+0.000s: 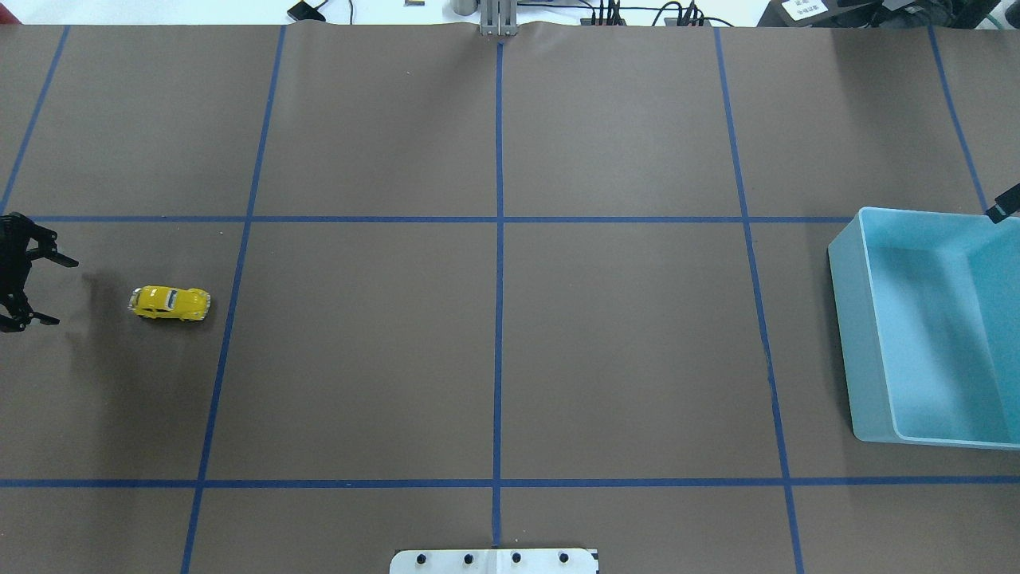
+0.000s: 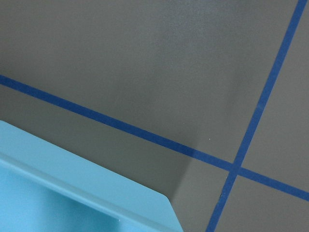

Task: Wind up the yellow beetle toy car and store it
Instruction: 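Release the car with the left gripper so it rolls forward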

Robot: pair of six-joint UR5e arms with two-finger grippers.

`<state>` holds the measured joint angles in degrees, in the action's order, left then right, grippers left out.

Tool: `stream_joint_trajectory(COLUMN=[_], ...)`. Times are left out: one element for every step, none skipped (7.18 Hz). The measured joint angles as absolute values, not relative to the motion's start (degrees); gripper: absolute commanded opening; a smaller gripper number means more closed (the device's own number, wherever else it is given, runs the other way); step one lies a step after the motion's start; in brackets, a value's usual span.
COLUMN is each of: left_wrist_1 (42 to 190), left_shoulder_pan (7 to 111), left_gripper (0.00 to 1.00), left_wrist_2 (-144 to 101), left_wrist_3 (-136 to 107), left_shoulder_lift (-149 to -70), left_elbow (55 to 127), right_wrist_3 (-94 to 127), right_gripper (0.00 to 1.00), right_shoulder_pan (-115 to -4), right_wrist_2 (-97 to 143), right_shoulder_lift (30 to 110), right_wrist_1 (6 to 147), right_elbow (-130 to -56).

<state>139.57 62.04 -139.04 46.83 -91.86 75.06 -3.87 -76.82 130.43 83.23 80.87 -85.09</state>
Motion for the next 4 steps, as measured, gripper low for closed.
stream_joint_trajectory(left_wrist_1=[139.57, 139.55, 139.52, 139.50], left_shoulder_pan=[62.09, 62.02, 61.79, 61.58], left_gripper=[1.00, 1.00, 1.00, 1.00], left_wrist_2=[-139.17, -139.20, -139.20, -139.18], left_wrist_3=[46.68, 46.41, 45.81, 44.02], left_shoulder_lift=[-91.87, -92.01, -92.35, -92.80], left_elbow=[75.10, 75.24, 75.42, 75.78], right_wrist_3=[-3.87, -3.87, -3.87, -3.87], right_gripper=[1.00, 1.00, 1.00, 1.00], right_shoulder_pan=[-76.82, -76.82, -76.82, -76.82], right_wrist_2=[130.43, 130.43, 130.43, 130.43], right_shoulder_lift=[83.23, 83.23, 83.23, 83.23], right_wrist_1=[80.88, 80.92, 80.93, 80.94], right_elbow=[-85.10, -85.11, -85.14, -85.15])
